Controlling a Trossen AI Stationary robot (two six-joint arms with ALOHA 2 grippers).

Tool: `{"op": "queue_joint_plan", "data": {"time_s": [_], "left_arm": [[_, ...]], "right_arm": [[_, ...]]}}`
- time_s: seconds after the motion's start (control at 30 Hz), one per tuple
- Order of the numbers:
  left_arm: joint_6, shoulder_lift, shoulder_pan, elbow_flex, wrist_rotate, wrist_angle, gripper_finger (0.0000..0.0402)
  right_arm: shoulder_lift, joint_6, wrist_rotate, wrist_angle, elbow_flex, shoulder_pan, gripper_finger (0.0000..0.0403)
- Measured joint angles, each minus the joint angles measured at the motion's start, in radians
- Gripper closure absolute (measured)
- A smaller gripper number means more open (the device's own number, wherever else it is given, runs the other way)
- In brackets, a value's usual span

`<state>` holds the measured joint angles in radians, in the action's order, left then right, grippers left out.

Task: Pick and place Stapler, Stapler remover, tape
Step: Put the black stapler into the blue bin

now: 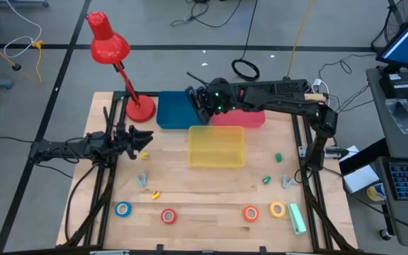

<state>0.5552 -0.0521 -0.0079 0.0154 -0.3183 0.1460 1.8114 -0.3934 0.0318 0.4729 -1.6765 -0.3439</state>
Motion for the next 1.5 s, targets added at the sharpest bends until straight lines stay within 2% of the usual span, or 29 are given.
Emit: {"op": "queue_joint_plan", "data": {"time_s": [0.2, 0.3, 0.5, 0.67, 0.83, 1.1, 1.33, 1.5], "left_arm": [[0.0, 0.0, 0.0, 0.0, -0.053, 0.053, 0.0224], [0.0, 0.0, 0.0, 0.0, -0.101, 0.124, 0.0224], [0.0, 0.0, 0.0, 0.001, -0.189, 0.269, 0.0224], [-0.003, 0.0, 0.0, 0.001, -0.207, 0.31, 0.0224], [0.032, -0.05, -0.001, 0.006, -0.189, 0.349, 0.0224], [0.048, -0.275, -0.001, 0.083, -0.175, 0.418, 0.0224], [-0.083, -0.539, -0.001, 0.29, -0.07, 0.409, 0.0224], [-0.17, -0.723, -0.001, 0.472, 0.027, 0.264, 0.0224]], "right_arm": [[0.016, 0.089, -0.001, -0.042, -0.002, -0.029, 0.0281], [0.019, 0.115, -0.001, -0.047, 0.0, -0.04, 0.0281], [0.03, 0.152, 0.001, -0.164, -0.001, -0.043, 0.028], [0.026, 0.14, 0.11, -0.277, -0.001, -0.041, 0.028], [0.027, 0.122, 0.224, -0.281, -0.001, -0.021, 0.028], [0.027, 0.207, 0.26, -0.13, -0.001, 0.063, 0.028], [0.027, 0.275, 0.238, 0.032, -0.001, 0.138, 0.028], [0.027, 0.311, 0.188, 0.108, -0.001, 0.187, 0.028]]}}
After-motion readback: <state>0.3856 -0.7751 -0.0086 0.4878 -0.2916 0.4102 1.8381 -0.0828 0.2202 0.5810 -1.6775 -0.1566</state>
